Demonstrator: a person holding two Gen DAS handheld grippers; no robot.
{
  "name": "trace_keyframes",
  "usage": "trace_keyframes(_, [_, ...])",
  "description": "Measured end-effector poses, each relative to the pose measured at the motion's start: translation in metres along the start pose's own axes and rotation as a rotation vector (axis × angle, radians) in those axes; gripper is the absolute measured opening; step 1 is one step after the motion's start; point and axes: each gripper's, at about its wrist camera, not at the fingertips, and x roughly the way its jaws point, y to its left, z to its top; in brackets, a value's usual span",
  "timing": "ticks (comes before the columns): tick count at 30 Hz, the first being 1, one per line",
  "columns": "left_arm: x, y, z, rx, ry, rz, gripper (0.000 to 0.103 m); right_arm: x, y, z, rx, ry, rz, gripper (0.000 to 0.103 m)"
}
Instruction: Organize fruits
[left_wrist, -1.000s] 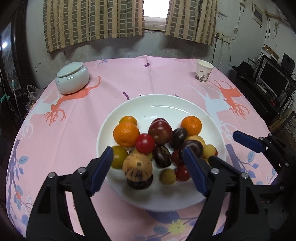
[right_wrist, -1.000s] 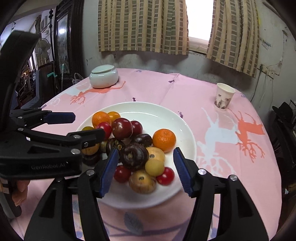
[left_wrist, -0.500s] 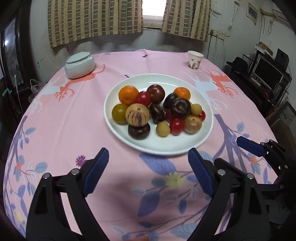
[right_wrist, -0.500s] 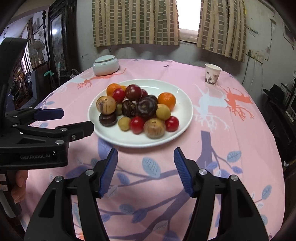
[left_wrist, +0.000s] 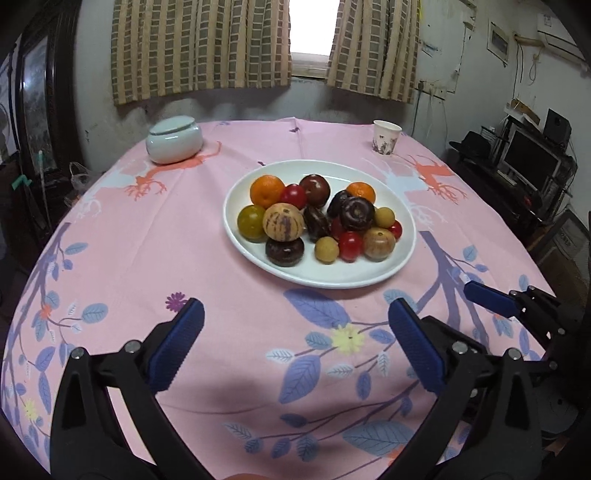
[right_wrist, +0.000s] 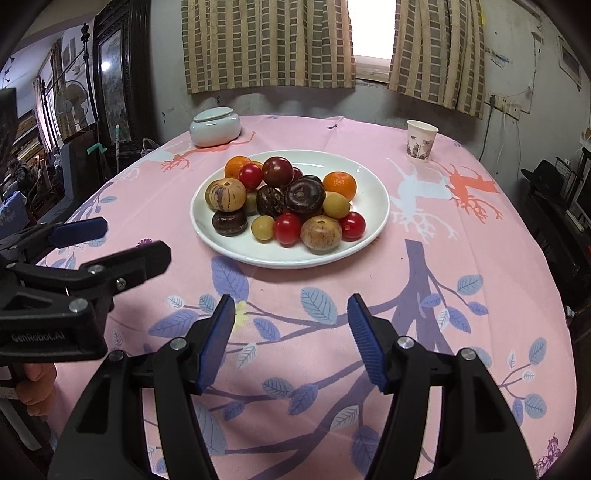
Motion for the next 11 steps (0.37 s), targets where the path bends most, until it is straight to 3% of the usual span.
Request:
trace_keyframes(3, [0.0003,-0.0007,0.0002,0.004,0.008,0.004,0.101,-0.0002,-0.0028,-0.0016,0.006,0.004,-0.004,0.064])
trace_keyframes(6, [0.0036,-0.0017,-0.0004,0.010,0.030,0.060,0.101,0.0004,-0.0064,-0.0021,0.012,0.011,-0.012,0.065])
trace_keyframes(9, [0.0051,-0.0006,-0.0024,0.013,0.023,0.097,0.101,-0.0005,-0.0086,-0.0031,0.024,-0.001,-0.022,0.093])
trace_keyframes(11, [0.0068,0.0003,-0.0032,0.013,0.030,0.102,0.101,-0.0020,-0.0091,-0.0031,0.023,-0.014,-0.024,0.095])
